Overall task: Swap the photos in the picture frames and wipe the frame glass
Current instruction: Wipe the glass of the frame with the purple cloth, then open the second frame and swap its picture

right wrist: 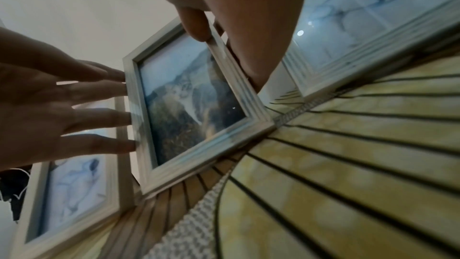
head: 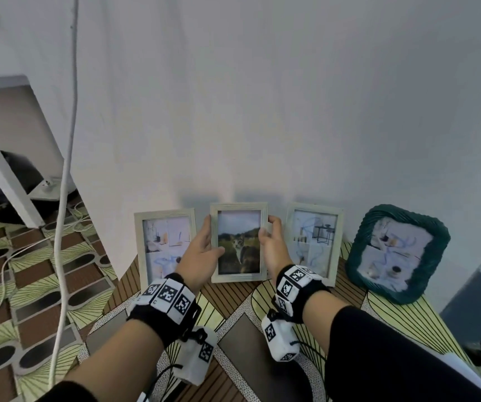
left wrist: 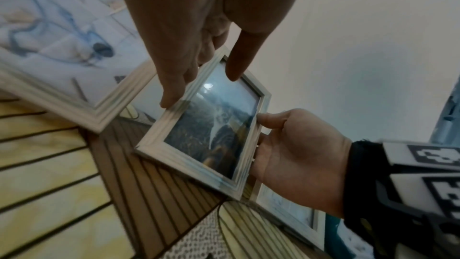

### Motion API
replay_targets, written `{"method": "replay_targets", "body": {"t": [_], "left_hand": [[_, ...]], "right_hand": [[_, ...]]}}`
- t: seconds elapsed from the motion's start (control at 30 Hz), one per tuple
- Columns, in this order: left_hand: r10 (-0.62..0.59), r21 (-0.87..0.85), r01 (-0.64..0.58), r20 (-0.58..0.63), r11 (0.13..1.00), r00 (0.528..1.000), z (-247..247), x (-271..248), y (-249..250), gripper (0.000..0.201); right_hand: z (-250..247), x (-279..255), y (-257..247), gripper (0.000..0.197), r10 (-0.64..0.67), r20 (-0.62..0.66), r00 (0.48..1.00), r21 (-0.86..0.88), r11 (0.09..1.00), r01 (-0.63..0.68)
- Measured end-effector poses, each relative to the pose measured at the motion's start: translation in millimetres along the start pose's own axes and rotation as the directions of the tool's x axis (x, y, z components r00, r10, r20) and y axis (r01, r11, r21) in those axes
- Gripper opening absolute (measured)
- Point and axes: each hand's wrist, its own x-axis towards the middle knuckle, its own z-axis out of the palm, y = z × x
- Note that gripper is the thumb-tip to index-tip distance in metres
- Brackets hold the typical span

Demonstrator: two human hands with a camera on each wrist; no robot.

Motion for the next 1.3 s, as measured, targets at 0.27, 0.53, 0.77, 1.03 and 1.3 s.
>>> {"method": "replay_targets", "body": {"t": [0.27, 0.53, 0.77, 1.03, 1.3], "left_hand": [[-0.059, -0.011, 0.059, -0.017, 0.998, 0.998, 2.5, -0.3, -12.3, 0.083], [-0.104, -0.06, 0.1, -0.069, 0.993, 0.992, -0.9, -22.1, 15.3, 0.066], [-0.03, 0.003, 0.031, -0.142, 1.0, 0.989, -13.5, -91.9, 55.9, 0.043], [0.094, 0.068, -0.072, -0.415, 0.995, 0.905, -44.0, -150.9, 60.1, 0.012], [0.011, 0.105, 0.055, -0.544, 0.993, 0.839, -89.1, -121.2, 31.2, 0.03]], "right_hand": [[-3.1, -0.3, -0.8, 0.036, 0.057, 0.037, 0.998, -0.124, 0.991, -0.052], [-22.1, -36.3, -28.7, 0.054, -0.024, 0.081, 0.996, -0.167, 0.985, 0.038], [-37.9, -114.4, -52.4, 0.024, -0.114, 0.136, 0.984, -0.024, 0.993, 0.118], [-9.4, -154.5, -44.4, 0.01, -0.164, 0.152, 0.975, -0.113, 0.977, 0.182], [53.3, -116.4, -43.0, 0.034, -0.101, 0.201, 0.974, -0.251, 0.956, 0.15]]}}
